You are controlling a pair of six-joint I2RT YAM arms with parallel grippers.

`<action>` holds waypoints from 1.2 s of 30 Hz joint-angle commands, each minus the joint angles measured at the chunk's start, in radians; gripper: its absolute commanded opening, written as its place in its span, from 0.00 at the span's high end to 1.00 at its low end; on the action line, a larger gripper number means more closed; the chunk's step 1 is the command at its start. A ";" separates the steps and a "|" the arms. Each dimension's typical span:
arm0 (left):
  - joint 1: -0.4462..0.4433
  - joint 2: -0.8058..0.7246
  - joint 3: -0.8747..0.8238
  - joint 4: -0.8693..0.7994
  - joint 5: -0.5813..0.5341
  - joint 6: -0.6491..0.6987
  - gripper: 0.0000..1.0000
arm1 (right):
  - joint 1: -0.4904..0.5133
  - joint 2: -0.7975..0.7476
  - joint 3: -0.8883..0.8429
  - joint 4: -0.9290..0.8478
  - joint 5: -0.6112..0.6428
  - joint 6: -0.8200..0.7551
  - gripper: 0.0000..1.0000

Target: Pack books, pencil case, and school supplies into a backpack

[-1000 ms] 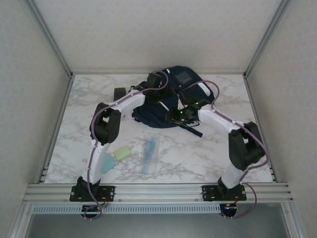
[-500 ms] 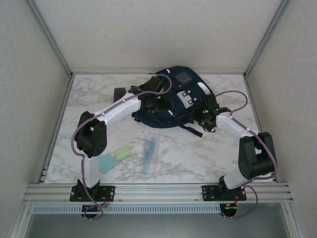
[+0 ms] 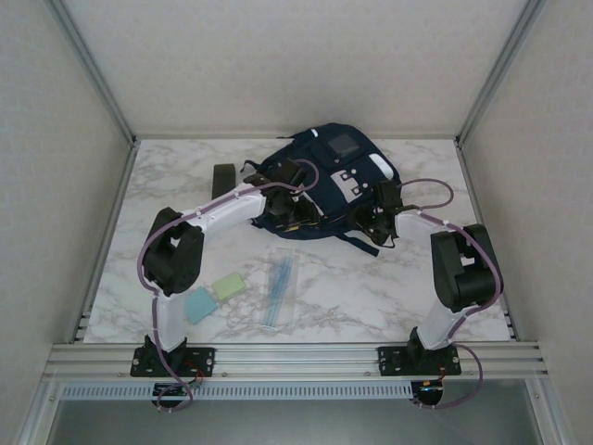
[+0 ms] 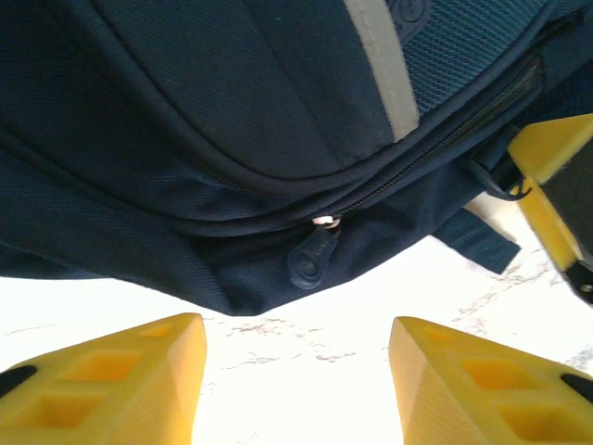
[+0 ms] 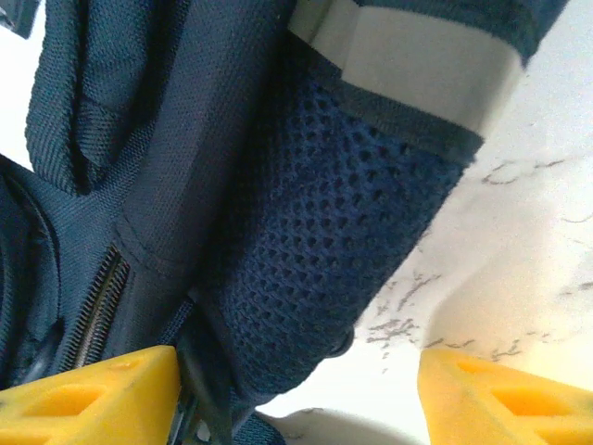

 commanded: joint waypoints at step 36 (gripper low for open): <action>-0.036 0.174 0.038 0.086 -0.058 -0.066 0.90 | -0.007 0.025 -0.026 0.035 0.003 0.022 0.42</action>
